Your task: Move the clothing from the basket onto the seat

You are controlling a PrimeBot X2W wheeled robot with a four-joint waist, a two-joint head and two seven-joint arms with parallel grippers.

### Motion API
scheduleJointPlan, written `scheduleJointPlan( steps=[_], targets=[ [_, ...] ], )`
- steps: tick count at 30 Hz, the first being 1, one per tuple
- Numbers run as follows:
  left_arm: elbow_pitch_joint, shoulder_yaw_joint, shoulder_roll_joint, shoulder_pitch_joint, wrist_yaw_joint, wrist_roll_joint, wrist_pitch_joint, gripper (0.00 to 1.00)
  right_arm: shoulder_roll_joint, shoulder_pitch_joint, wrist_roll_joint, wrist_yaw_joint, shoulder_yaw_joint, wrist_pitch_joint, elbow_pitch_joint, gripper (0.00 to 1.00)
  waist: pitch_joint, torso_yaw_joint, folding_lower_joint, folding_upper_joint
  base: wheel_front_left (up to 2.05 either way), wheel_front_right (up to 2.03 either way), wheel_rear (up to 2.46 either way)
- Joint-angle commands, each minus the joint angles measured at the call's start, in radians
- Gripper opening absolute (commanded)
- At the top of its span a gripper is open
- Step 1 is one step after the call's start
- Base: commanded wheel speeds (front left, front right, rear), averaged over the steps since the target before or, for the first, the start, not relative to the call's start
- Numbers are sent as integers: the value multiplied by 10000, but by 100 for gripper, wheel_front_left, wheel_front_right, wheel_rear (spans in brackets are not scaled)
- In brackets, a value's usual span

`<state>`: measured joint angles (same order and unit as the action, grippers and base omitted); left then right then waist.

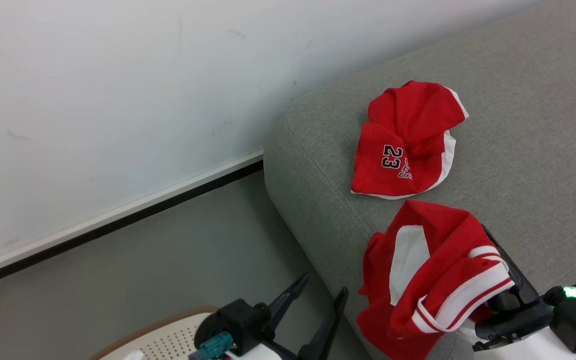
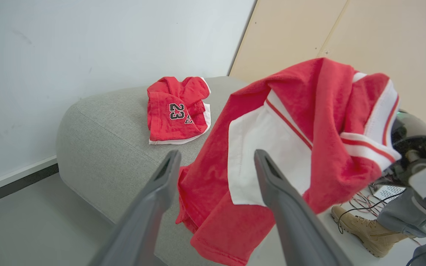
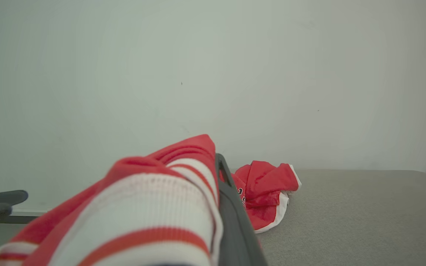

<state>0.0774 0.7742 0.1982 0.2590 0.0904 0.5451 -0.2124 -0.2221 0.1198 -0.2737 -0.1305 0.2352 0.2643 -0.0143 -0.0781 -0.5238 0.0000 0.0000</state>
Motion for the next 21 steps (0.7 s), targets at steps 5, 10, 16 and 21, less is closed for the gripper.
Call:
scheduleJointPlan(
  steps=[5, 10, 16, 21],
  targets=[
    [-280, -25, 146, 756, 30, -383, 304, 100, 59, 540, -28, -4, -297, -7, 265, 0, -851, 294, 0, 0, 0, 0, 0],
    [-486, 12, 138, 1995, -161, -807, 791, 100, 73, 1614, 14, -4, -558, -6, 374, 0, -2125, 872, 0, 0, 0, 0, 0],
    [-366, 10, -55, 3222, -372, -1074, 985, 100, -299, 3443, -148, -4, -903, -5, 22, 0, -3436, 1542, 0, 0, 0, 0, 0],
    [-113, 78, -131, 3863, -570, -1224, 1013, 100, -1004, 5380, -628, -4, -1011, -5, -629, 0, -4193, 1896, 0, 0, 0, 0, 0]
  ],
)
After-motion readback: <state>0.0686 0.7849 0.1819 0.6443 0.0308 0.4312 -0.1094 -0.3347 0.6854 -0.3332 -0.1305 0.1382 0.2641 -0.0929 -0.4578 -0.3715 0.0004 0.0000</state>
